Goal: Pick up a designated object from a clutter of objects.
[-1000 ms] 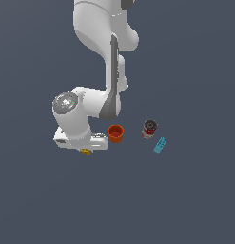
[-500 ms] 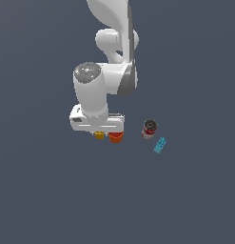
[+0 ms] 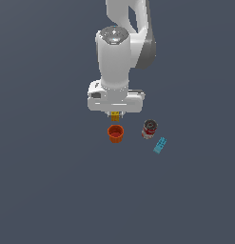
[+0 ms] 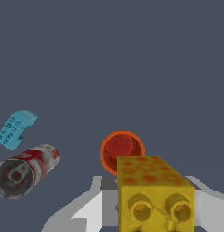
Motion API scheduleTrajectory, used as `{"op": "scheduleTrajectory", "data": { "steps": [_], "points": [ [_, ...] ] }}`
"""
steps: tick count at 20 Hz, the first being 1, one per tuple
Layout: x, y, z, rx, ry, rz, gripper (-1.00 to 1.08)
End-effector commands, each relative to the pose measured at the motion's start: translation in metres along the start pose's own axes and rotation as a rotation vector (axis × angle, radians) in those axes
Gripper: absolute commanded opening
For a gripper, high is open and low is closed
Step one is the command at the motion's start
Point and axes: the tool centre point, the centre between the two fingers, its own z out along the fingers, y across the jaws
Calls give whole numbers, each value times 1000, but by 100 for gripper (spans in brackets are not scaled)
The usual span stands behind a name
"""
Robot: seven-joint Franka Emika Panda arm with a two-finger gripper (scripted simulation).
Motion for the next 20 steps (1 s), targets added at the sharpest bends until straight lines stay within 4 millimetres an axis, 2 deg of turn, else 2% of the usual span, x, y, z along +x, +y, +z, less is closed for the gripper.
{"op": "scheduleTrajectory", "data": {
  "steps": [1,12,20],
  "points": [
    [-14,-17,-18,-2,1,0,-100],
    [-73,-96,-100,-3,1,0,-100],
    [-103,-142,-146,-1,0,0,-100]
  ]
}}
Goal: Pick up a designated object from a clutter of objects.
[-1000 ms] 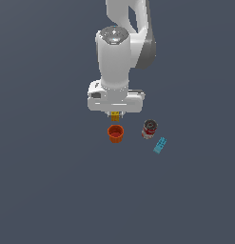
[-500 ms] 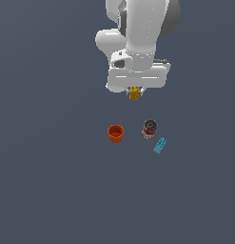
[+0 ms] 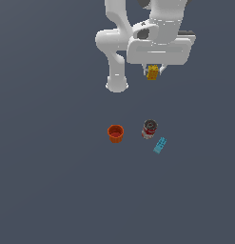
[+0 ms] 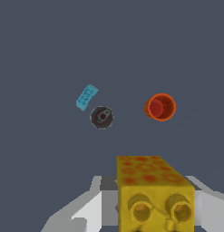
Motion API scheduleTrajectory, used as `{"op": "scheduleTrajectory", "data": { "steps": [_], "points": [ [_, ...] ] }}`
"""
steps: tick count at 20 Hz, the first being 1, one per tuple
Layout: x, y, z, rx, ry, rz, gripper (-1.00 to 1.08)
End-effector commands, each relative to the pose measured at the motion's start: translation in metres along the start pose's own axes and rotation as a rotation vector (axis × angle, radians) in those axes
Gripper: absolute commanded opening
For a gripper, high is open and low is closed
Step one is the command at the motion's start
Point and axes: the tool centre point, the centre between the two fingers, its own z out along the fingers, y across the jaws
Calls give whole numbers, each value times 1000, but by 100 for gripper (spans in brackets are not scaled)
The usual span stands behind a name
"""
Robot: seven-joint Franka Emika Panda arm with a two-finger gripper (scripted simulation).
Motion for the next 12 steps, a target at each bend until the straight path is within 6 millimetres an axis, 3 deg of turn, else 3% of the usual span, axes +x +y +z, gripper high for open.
{"op": "scheduleTrajectory", "data": {
  "steps": [1,6,12],
  "points": [
    [-8,-11,-12,1,-1,1,-100],
    [-16,-26,-26,2,-1,1,-100],
    [-16,-29,-29,3,-1,1,-100]
  ]
}}
